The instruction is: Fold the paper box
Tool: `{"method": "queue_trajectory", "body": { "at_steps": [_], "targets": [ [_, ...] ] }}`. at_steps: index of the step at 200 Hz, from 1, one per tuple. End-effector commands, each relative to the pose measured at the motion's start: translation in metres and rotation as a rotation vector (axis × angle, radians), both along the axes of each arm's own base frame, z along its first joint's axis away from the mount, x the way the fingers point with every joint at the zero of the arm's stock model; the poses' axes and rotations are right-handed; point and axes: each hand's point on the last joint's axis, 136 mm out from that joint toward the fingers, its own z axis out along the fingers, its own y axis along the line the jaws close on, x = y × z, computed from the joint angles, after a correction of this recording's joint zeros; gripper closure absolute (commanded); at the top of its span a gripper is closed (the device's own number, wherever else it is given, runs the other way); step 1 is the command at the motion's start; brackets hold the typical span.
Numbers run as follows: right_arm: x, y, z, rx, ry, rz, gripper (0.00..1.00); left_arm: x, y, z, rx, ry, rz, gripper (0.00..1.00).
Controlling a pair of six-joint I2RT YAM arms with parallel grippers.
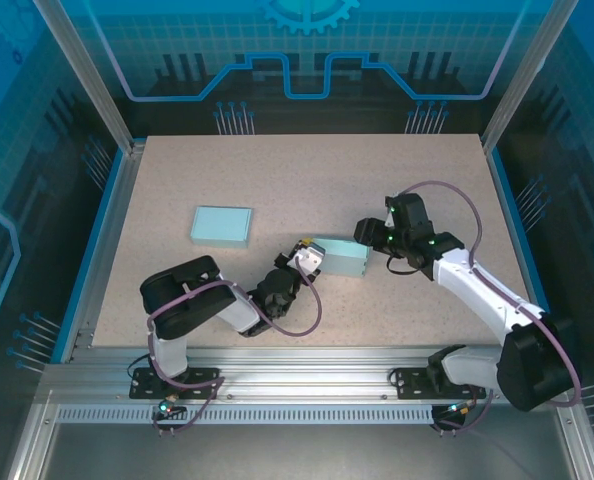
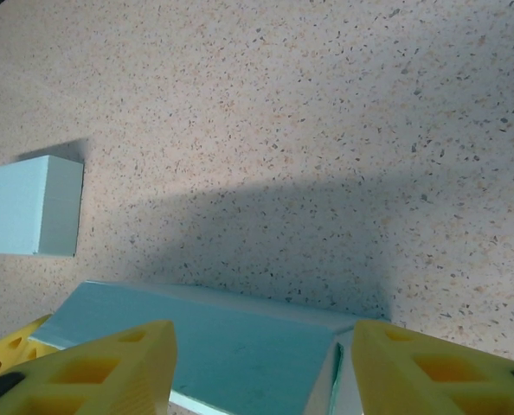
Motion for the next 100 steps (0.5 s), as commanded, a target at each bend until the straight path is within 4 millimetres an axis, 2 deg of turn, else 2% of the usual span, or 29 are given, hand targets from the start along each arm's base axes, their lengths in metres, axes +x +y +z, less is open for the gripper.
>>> {"method": "queue_trajectory", "body": {
  "at_steps": [1, 44, 80, 100],
  "targets": [
    [-0.003, 0.0, -0.005, 0.025, -0.002, -0.023, 0.43, 0.005, -0.001, -0.001, 0.009, -0.009, 0.007, 1.0],
    [-0.011, -0.008, -0.035, 0.007, 0.036, -0.064, 0.47, 0.003, 0.0, -0.009, 0.01, 0.01, 0.004, 1.0],
    [-0.013, -0.007, -0.045, 0.012, 0.035, -0.076, 0.52, 0.003, 0.003, -0.013, 0.014, 0.019, 0.016, 1.0],
    [-0.015, -0.007, -0.051, -0.001, 0.027, -0.083, 0.52, 0.001, 0.006, -0.018, 0.006, 0.034, 0.017, 0.87]
  ]
}}
